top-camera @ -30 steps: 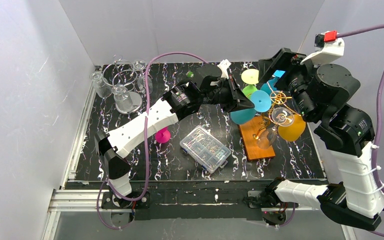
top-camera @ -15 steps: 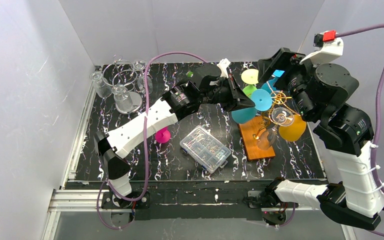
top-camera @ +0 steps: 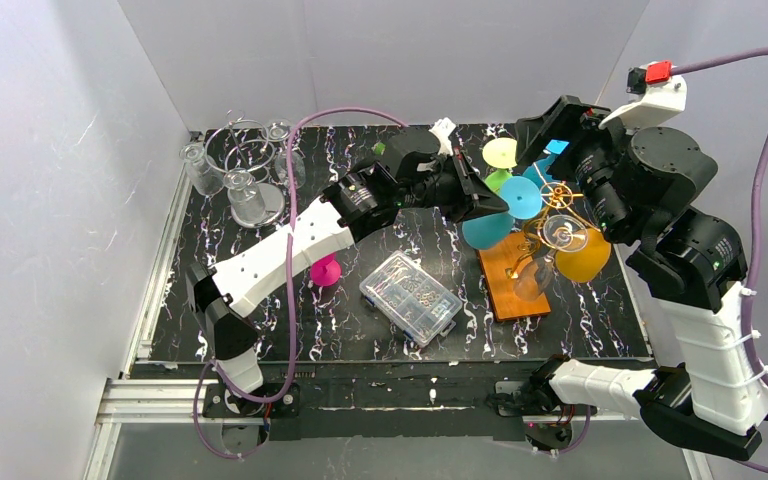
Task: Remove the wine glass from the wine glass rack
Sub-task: Pick up the wine glass from the wine rack.
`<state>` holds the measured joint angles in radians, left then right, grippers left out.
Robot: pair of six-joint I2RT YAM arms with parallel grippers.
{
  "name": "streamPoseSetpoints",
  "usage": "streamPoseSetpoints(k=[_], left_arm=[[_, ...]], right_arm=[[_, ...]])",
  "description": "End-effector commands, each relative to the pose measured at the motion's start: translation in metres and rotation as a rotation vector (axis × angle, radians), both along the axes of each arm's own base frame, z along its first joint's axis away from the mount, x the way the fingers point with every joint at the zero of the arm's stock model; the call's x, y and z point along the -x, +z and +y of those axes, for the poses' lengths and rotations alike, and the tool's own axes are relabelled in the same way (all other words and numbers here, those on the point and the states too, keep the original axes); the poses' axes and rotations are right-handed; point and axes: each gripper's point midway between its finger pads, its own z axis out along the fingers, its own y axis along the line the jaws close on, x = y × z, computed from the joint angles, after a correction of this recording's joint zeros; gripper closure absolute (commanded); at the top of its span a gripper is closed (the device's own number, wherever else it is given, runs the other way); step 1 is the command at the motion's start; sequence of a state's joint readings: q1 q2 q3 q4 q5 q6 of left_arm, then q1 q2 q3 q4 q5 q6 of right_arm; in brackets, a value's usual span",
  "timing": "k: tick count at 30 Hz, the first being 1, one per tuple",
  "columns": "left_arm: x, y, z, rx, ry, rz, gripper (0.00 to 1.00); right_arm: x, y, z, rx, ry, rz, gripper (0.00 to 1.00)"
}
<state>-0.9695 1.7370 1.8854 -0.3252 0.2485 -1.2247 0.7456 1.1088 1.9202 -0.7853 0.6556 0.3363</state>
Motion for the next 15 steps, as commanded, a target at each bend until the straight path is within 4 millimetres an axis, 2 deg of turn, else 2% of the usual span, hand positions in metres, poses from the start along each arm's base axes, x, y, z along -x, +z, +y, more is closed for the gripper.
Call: streamPoseSetpoints(k=[1, 9, 15], left_arm=[[0.002, 0.029, 0.019, 0.071, 0.028, -0.027, 1.00], [0.006, 0.031, 0.027, 0.083, 0.025, -0.033, 1.00], [-0.004, 0.030, 0.035, 0.088, 0.057, -0.028, 1.00]], right_arm=[[-0.002, 0.010, -0.005, -0.024, -0.031, -0.036, 0.00], [-0.006, 0.007, -0.002, -0.020, -0.029, -0.032, 0.00], [-0.009, 0.006, 0.001, -0.012, -0.029, -0.027, 0.00]])
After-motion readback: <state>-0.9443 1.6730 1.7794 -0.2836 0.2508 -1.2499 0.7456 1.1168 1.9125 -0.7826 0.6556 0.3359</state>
